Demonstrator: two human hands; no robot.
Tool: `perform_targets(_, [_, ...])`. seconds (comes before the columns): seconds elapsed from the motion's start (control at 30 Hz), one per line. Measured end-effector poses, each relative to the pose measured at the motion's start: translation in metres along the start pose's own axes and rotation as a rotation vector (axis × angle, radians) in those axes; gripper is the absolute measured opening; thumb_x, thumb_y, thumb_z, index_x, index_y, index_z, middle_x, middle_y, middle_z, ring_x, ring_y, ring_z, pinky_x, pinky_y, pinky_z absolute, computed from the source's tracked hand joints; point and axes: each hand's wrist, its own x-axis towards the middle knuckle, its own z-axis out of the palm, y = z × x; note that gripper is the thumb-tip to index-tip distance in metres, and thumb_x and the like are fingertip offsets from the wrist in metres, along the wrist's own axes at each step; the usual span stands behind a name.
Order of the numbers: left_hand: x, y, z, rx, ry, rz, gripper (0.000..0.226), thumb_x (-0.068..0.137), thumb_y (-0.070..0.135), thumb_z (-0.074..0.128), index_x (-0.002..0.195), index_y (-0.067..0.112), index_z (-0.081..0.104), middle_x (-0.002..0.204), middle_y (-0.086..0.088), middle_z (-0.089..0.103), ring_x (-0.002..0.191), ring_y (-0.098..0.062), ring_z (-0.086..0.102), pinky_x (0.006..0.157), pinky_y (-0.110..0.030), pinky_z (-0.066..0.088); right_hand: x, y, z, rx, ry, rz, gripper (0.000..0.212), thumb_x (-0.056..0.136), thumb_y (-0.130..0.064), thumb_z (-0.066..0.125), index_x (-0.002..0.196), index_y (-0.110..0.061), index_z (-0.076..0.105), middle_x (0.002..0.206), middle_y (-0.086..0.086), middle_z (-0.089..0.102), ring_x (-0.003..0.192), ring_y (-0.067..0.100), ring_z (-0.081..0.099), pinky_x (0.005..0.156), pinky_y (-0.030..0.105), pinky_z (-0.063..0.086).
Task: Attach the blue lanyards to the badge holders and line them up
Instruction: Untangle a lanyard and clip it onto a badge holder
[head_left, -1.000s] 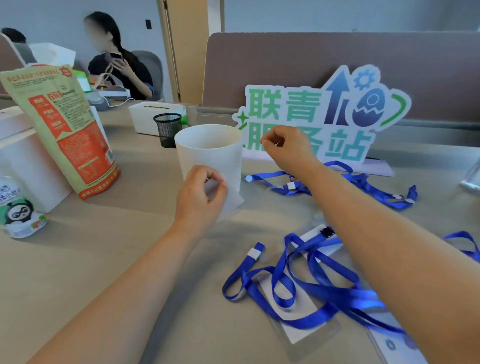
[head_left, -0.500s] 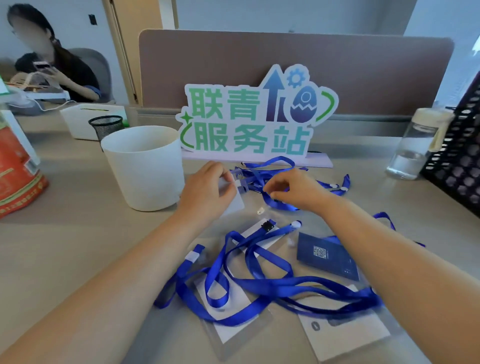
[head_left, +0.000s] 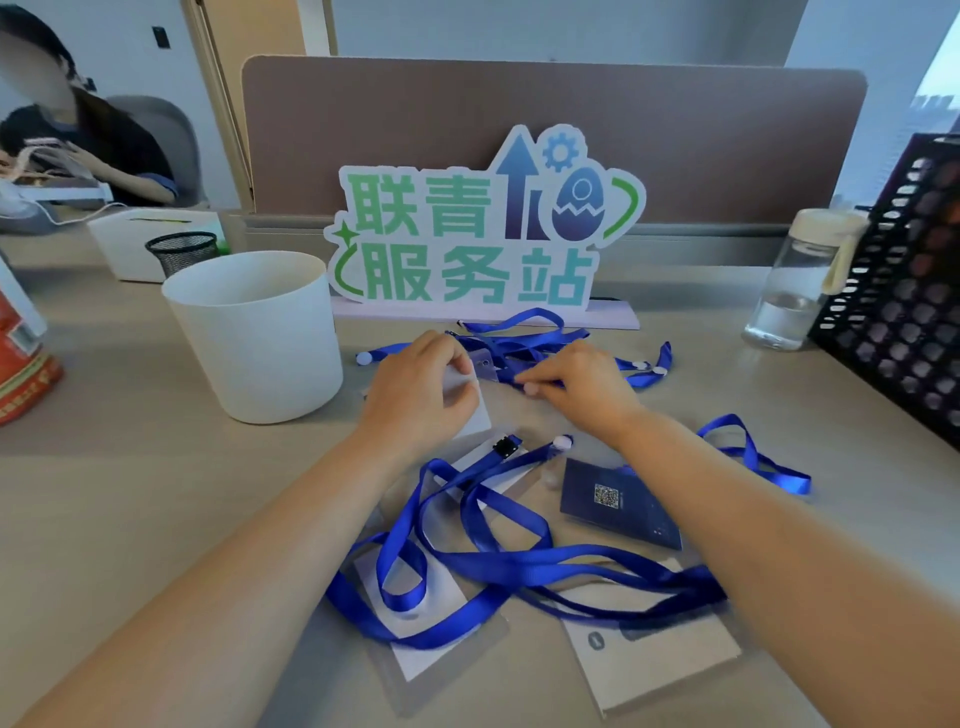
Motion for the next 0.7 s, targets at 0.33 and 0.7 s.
perform_targets(0.33, [-0.001,0.008,0.004,0.034,-0.027,0.121,0.02,0.074,0.023,0.06,0.085,0.022,0.043,0.09,0.009,0.045,0.088,-0.017,0.05,0.079,-0.024,0.024,0.0,0.006,-0.078,0.715,0.572,0.185,0.019,0.087,-0.017,0.064,0.105,-0.013,0.067,0.082,-0.002,0.07,0.064,-0.01,0.061,0.076,0.013,0.049])
perform_targets(0.7, [-0.009,0.02,0.007,0.094,-0.091,0.168,0.048,0.066,0.04,0.079,0.093,0.013,0.05,0.095,0.01,0.039,0.083,-0.011,0.041,0.076,-0.024,0.023,-0.032,0.001,-0.044,0.658,0.342,0.161,0.015,0.093,-0.011,0.051,0.083,-0.021,0.056,0.067,-0.001,0.058,0.055,-0.004,0.058,0.058,0.006,0.044])
